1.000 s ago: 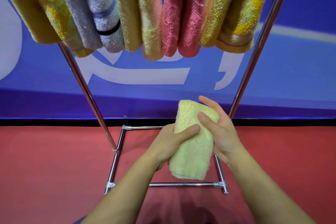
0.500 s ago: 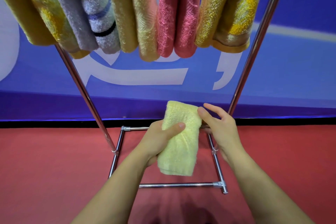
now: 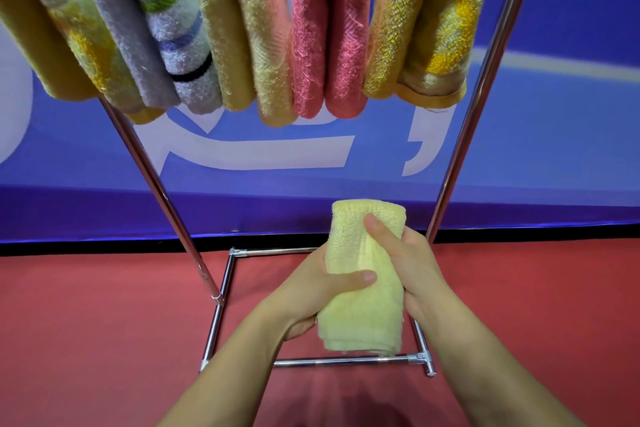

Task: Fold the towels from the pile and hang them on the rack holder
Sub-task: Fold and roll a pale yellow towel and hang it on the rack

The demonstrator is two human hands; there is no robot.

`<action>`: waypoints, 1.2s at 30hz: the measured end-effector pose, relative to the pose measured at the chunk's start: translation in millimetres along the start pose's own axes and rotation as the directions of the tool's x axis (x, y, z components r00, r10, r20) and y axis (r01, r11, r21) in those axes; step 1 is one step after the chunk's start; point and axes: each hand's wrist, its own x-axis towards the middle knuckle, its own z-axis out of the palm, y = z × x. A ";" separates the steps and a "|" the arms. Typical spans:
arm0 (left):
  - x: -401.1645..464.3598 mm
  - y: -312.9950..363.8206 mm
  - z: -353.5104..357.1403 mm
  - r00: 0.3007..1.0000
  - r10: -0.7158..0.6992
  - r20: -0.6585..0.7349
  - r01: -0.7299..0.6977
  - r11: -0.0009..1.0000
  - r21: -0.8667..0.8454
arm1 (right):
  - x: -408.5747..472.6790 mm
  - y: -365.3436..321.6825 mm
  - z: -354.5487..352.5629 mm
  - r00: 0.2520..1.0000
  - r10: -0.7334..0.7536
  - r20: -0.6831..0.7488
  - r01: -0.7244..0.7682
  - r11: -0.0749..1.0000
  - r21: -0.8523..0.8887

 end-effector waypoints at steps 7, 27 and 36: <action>1.8 1.4 4.2 0.988 0.025 0.155 -0.051 0.984 0.168 | 5.0 -2.4 -5.8 0.999 -0.021 -0.041 0.022 0.999 0.032; 15.0 -9.0 5.5 0.969 0.220 -0.117 -0.179 0.942 0.284 | 4.5 30.0 13.4 0.983 -0.183 0.006 0.161 0.847 -0.506; 9.7 -5.0 7.9 0.985 0.167 -0.049 -0.159 0.978 0.138 | -2.1 19.0 4.2 0.939 -0.344 -0.012 0.283 0.790 -0.544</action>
